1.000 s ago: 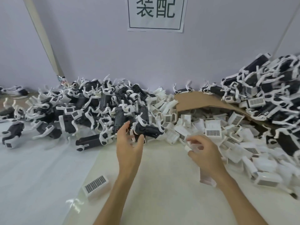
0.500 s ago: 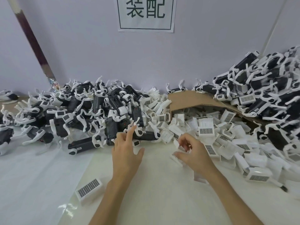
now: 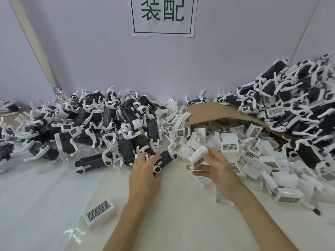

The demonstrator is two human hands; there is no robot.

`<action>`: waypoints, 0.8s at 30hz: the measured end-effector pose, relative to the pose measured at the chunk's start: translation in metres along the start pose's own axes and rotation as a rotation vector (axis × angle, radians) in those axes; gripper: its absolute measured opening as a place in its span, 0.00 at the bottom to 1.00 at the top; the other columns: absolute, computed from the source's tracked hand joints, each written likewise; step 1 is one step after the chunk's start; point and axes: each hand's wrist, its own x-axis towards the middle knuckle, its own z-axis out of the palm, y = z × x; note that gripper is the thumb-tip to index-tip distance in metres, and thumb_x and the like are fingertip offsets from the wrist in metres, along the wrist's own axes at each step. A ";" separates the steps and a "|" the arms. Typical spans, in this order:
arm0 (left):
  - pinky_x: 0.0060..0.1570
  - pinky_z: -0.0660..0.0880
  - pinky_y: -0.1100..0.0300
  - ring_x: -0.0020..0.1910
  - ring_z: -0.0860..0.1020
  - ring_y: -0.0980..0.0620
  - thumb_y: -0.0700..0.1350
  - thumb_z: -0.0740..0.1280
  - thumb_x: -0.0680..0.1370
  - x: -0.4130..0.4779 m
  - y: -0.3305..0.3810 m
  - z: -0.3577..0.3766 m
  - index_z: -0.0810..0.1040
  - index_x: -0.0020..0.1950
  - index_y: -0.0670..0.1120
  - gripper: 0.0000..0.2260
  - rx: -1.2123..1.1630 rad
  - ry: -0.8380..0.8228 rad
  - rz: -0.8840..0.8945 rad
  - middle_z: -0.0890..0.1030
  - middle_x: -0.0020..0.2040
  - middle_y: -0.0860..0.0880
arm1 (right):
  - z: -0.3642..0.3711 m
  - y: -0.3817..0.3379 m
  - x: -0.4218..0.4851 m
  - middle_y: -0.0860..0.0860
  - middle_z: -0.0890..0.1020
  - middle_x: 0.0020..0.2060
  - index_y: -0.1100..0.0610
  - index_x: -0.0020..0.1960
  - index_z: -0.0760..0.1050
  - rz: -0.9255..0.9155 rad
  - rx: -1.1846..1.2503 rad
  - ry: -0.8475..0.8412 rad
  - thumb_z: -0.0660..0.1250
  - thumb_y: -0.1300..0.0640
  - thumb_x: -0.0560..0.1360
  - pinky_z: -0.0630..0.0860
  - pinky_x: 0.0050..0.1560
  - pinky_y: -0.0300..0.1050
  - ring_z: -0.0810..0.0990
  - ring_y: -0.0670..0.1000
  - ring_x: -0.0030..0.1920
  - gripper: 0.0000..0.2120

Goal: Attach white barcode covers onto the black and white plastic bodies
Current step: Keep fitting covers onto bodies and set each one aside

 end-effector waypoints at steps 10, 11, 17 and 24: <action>0.50 0.74 0.70 0.46 0.81 0.62 0.42 0.76 0.74 0.001 0.020 -0.017 0.85 0.59 0.56 0.15 -0.736 0.075 -0.171 0.85 0.48 0.59 | 0.002 0.006 0.001 0.63 0.83 0.54 0.54 0.60 0.73 0.032 -0.097 0.023 0.69 0.57 0.74 0.74 0.42 0.44 0.80 0.55 0.46 0.15; 0.51 0.76 0.65 0.47 0.83 0.58 0.41 0.76 0.74 0.000 0.024 -0.019 0.85 0.57 0.57 0.15 -0.845 0.043 -0.174 0.86 0.49 0.56 | 0.004 0.006 0.000 0.60 0.85 0.53 0.53 0.61 0.73 0.024 -0.103 0.026 0.70 0.55 0.71 0.75 0.43 0.43 0.81 0.52 0.45 0.19; 0.44 0.81 0.62 0.50 0.84 0.55 0.38 0.77 0.73 -0.007 0.046 -0.022 0.85 0.53 0.61 0.18 -1.061 -0.114 -0.098 0.86 0.51 0.56 | 0.008 0.007 0.000 0.55 0.85 0.50 0.53 0.65 0.71 -0.031 -0.013 0.063 0.75 0.56 0.68 0.79 0.46 0.43 0.84 0.52 0.48 0.27; 0.54 0.82 0.49 0.58 0.81 0.56 0.41 0.78 0.72 -0.010 0.047 -0.022 0.85 0.58 0.57 0.18 -1.002 -0.122 -0.097 0.86 0.54 0.59 | 0.008 0.003 -0.001 0.64 0.83 0.53 0.58 0.68 0.70 -0.060 0.084 0.109 0.74 0.62 0.66 0.81 0.48 0.45 0.83 0.57 0.49 0.32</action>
